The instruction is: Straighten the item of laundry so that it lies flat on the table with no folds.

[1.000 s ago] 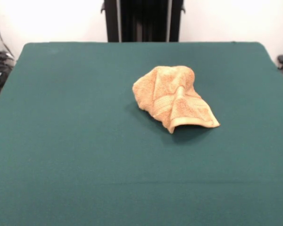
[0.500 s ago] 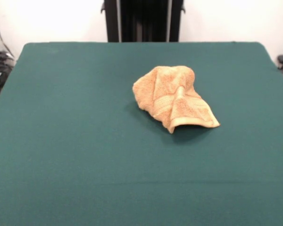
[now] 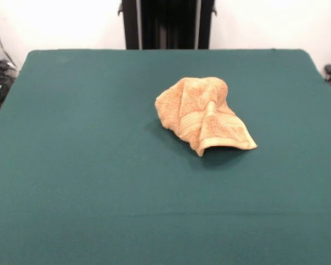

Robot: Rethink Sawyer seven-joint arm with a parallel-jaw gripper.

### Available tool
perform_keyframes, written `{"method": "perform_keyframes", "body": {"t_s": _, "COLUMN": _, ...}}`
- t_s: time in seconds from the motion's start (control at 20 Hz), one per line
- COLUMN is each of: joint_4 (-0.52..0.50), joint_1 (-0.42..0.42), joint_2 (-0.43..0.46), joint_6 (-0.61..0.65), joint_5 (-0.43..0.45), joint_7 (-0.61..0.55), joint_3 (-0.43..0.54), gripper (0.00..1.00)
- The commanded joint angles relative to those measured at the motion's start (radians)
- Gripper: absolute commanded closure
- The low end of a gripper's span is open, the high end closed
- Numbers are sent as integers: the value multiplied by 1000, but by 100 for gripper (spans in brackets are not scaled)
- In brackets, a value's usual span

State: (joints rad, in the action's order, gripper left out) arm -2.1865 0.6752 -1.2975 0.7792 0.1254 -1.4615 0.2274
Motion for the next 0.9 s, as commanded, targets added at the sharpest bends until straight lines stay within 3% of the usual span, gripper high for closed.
{"method": "perform_keyframes", "body": {"t_s": 0.05, "joint_4": 69, "joint_1": -1, "joint_2": 235, "joint_6": -30, "joint_5": 85, "joint_7": 206, "joint_3": 174, "gripper": 0}}
{"method": "perform_keyframes", "body": {"t_s": 0.5, "joint_4": 108, "joint_1": -20, "joint_2": 396, "joint_6": -186, "joint_5": 182, "joint_7": 97, "joint_3": 195, "gripper": 0}}
{"method": "perform_keyframes", "body": {"t_s": 0.9, "joint_4": 255, "joint_1": -63, "joint_2": 508, "joint_6": -120, "joint_5": 239, "joint_7": 70, "joint_3": 208, "gripper": 0}}
